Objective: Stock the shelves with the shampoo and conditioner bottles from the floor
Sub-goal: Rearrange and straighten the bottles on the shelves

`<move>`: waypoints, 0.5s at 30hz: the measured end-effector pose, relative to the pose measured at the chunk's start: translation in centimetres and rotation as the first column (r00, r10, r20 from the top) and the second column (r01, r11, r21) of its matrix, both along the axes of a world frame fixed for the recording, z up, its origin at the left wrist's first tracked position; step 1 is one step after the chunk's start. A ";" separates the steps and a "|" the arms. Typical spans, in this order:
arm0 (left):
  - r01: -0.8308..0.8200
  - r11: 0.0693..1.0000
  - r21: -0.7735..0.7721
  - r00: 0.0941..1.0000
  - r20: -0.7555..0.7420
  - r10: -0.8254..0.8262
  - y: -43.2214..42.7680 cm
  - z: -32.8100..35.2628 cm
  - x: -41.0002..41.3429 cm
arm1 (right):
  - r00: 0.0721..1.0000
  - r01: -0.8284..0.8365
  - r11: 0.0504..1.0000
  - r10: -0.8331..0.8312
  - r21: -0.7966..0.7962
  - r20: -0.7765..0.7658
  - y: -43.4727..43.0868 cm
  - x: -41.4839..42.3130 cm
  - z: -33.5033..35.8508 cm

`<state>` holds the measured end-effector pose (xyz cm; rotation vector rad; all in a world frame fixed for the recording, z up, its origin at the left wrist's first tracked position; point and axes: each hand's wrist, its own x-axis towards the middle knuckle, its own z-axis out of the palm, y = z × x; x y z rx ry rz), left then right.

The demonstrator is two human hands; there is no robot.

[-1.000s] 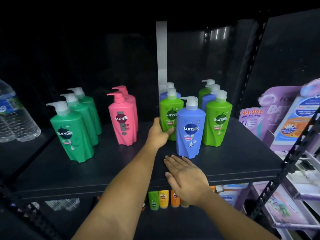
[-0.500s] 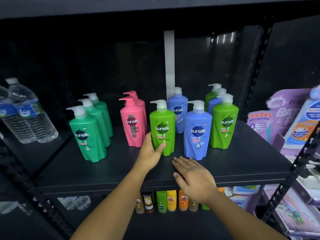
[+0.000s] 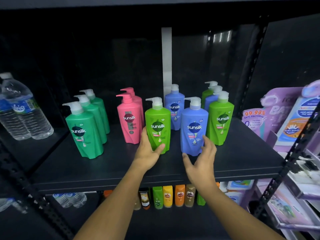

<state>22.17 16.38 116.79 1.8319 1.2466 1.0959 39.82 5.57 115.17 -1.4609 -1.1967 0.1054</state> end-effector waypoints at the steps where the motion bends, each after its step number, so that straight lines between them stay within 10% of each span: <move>1: 0.002 1.000 -0.006 1.000 0.000 -0.002 0.0 0.0 0.0 | 1.000 0.022 0.999 -0.023 -0.044 -0.018 0.8 0.3 0.4; 15: -0.012 1.000 -0.013 0.999 0.052 0.013 0.7 0.1 0.0 | 0.977 -0.200 0.952 0.175 -0.233 -0.125 8.6 3.2 2.5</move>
